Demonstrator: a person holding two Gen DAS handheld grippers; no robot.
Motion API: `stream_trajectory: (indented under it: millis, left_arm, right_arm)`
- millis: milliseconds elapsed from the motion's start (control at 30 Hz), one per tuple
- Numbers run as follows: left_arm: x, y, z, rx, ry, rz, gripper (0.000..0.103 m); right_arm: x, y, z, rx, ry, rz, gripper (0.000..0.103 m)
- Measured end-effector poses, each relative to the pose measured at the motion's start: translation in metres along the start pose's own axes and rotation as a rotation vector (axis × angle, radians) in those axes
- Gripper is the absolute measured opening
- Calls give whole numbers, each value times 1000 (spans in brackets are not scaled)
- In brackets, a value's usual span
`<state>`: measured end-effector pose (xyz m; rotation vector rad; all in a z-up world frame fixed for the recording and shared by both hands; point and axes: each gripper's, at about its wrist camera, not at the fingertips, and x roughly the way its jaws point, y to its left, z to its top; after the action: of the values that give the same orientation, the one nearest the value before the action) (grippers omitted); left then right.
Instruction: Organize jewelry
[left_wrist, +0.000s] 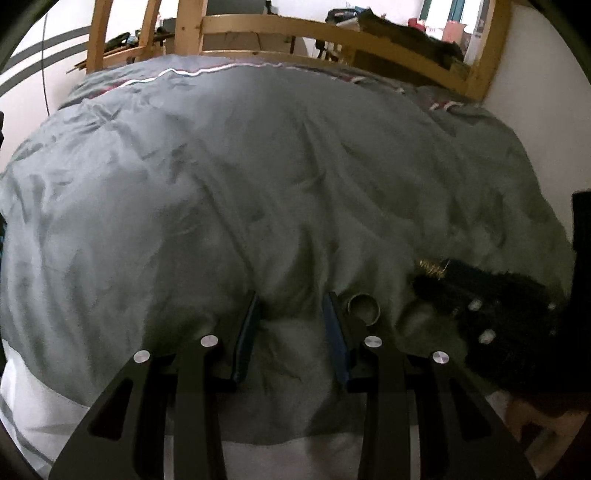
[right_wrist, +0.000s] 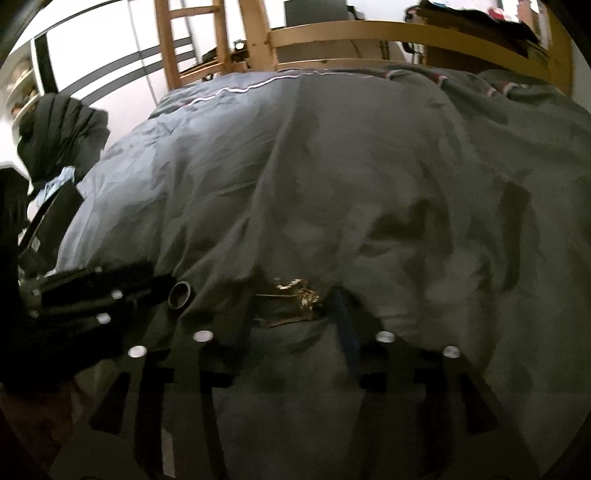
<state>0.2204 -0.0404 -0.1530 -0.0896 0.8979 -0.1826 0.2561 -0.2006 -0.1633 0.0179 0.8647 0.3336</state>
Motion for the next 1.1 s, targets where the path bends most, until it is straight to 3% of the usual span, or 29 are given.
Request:
stream_trajectory:
  millis: [67, 133, 200, 333, 433, 500, 600, 833, 1100]
  left_arm:
    - [-10, -3, 1, 6, -52, -14, 35]
    - [-18, -7, 2, 23, -90, -56, 41]
    - [-21, -18, 0, 70, -114, -86, 69]
    - [-1, -32, -2, 154, -58, -53, 71]
    - [12, -22, -3, 110, -7, -93, 59]
    - [9, -16, -1, 88, -21, -126, 34]
    - [12, -14, -2, 91, -17, -77, 20]
    - [5, -4, 4, 32, -47, 4, 14]
    - [0, 2, 8, -4, -56, -13, 9]
  right_arm:
    - [5, 3, -1, -28, 21, -29, 47]
    - [6, 4, 0, -36, 25, -44, 36]
    - [5, 1, 0, -16, 21, -56, 27]
    - [0, -17, 2, 68, 6, -63, 11]
    - [0, -20, 2, 79, 7, -54, 11]
    - [0, -18, 2, 75, 9, -57, 11]
    - [-1, -20, 0, 89, 10, -51, 11]
    - [0, -20, 0, 97, 8, -44, 11]
    - [-11, -22, 1, 112, -40, -16, 10]
